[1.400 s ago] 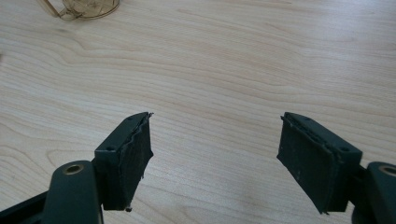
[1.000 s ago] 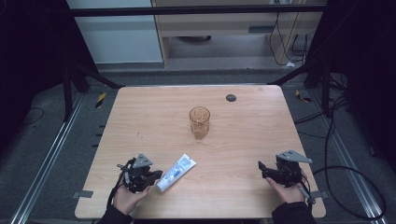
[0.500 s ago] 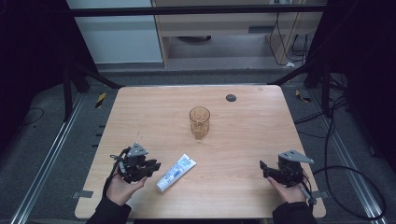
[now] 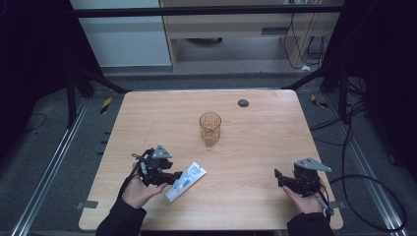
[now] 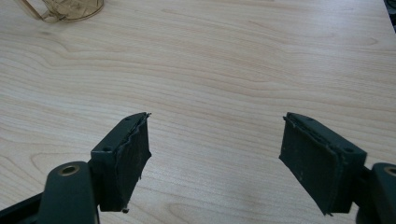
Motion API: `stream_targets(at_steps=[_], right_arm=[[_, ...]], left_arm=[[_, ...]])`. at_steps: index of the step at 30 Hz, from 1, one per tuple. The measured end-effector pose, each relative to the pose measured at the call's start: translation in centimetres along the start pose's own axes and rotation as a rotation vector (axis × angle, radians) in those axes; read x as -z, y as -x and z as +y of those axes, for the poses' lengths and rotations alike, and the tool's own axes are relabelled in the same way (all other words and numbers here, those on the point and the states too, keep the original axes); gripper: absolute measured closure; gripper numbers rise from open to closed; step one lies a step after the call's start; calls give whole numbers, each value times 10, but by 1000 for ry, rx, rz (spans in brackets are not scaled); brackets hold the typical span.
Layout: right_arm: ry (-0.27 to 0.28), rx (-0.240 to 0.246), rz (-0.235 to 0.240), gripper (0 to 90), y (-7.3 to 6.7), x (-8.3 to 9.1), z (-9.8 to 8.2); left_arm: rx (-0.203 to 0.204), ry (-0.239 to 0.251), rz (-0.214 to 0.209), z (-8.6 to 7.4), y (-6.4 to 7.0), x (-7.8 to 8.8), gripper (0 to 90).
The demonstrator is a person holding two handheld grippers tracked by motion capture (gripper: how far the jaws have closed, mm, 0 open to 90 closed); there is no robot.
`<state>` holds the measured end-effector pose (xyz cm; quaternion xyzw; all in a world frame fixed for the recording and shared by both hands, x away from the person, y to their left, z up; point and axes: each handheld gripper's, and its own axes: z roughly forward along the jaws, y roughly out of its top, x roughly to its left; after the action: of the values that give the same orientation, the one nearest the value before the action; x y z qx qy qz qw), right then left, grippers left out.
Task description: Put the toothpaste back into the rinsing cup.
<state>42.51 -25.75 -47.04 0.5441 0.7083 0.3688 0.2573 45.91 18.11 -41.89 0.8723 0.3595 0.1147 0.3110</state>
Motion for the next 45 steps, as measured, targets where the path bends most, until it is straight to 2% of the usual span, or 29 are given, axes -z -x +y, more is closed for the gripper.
stream_targets(at_steps=[4, 6, 29, 35, 45], right_arm=[[-5, 2, 1, 239, 0, -1, 0], [-6, 3, 2, 239, 0, -1, 0], [-34, 20, 12, 246, -2, -5, -1], [-37, 19, 14, 246, -2, -6, -1], [-42, 23, 17, 247, -3, -7, -1]], left_arm=[[-21, -40, 0, 6, 3, -9, 432], [-21, -39, 2, 7, 4, -11, 430], [-45, -170, -15, 16, 12, -47, 391], [-43, -198, -19, 17, 10, -54, 388], [-48, -215, -22, 14, 12, -67, 384]])
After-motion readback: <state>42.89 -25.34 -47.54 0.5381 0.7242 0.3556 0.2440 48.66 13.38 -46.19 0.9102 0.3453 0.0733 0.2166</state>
